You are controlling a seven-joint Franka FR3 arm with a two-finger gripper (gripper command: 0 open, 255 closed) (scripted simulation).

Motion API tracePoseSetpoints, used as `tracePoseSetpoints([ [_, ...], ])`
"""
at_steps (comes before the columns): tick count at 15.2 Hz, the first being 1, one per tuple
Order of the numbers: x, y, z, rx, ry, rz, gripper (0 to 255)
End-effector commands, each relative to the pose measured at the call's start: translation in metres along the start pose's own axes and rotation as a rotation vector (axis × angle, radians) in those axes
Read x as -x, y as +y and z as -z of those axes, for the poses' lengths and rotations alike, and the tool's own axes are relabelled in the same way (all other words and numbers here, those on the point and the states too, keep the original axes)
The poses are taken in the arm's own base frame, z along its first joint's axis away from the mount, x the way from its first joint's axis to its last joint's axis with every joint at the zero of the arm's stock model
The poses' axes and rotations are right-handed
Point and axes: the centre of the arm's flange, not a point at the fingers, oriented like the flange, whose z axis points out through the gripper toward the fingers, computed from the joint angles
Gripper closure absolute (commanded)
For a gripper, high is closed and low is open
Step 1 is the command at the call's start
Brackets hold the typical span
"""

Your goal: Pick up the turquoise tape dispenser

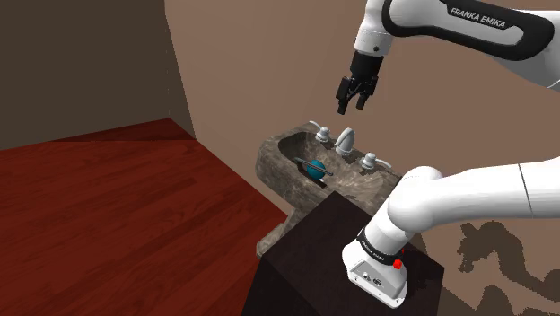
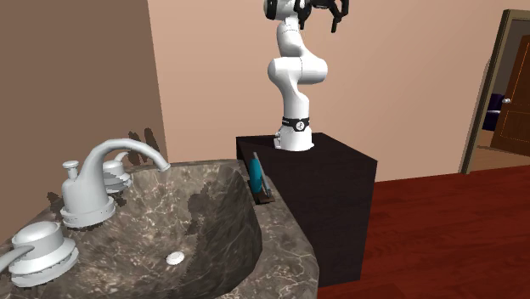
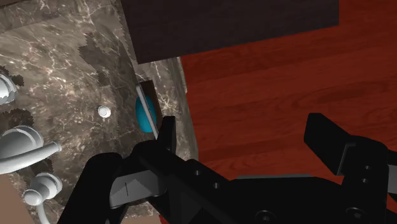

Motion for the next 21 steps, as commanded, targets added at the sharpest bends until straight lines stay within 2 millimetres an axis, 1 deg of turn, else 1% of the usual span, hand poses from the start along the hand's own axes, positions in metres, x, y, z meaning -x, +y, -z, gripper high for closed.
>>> tracePoseSetpoints([
  [1,0.0,0.0,0.0,0.0,0.0,0.0,0],
  [11,-0.061,0.056,-0.107,-0.02,-0.027,0.065,0],
  [21,-0.123,0.105,-0.216,-0.039,-0.053,0.129,0],
])
